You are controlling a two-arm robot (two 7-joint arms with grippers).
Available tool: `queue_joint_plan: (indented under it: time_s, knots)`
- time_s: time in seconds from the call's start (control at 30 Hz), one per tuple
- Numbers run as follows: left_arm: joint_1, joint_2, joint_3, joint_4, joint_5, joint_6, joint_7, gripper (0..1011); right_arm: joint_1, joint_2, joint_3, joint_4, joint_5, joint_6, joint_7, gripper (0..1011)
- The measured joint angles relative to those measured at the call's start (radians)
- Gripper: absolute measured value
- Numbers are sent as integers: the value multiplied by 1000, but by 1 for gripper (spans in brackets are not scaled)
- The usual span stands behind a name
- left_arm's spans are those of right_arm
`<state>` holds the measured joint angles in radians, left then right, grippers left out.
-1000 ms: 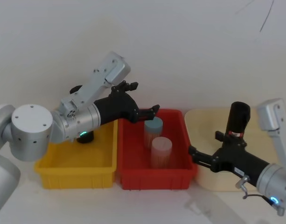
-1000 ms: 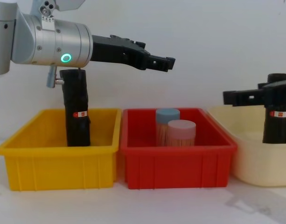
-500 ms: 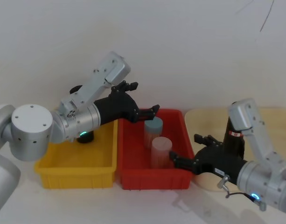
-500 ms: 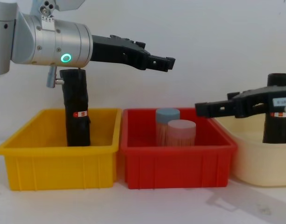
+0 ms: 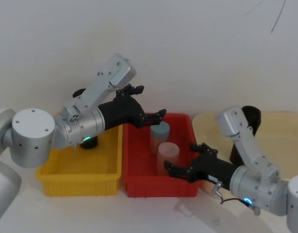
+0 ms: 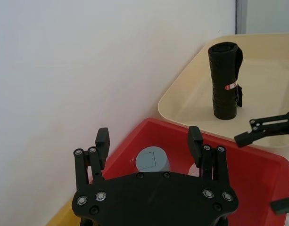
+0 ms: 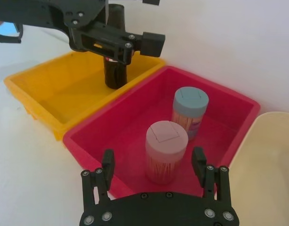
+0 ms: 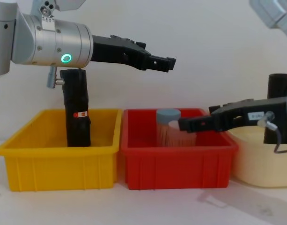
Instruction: Pick up the garbage bag with the one hand and transfer it to the other hand.
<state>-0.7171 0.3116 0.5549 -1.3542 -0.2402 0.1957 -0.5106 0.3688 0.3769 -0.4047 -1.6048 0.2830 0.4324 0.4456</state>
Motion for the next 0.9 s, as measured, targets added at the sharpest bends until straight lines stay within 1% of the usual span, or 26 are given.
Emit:
queue_joint_plan:
  time_s: [0.3,0.57,0.73,0.9]
  knots:
    - [0,0,0,0,0,0,0,1000,49,-25,-42,76,-22,-13,-6,999]
    - [0,0,0,0,0,0,0,1000,92,-49,-71,141,-41,-24,-15,999]
    - [0,0,0,0,0,0,0,1000,106,-59,-78,165,-49,-28,-23,999]
    - [0,0,0,0,0,0,0,1000,127,-76,-83,202,-63,-36,-39,999]
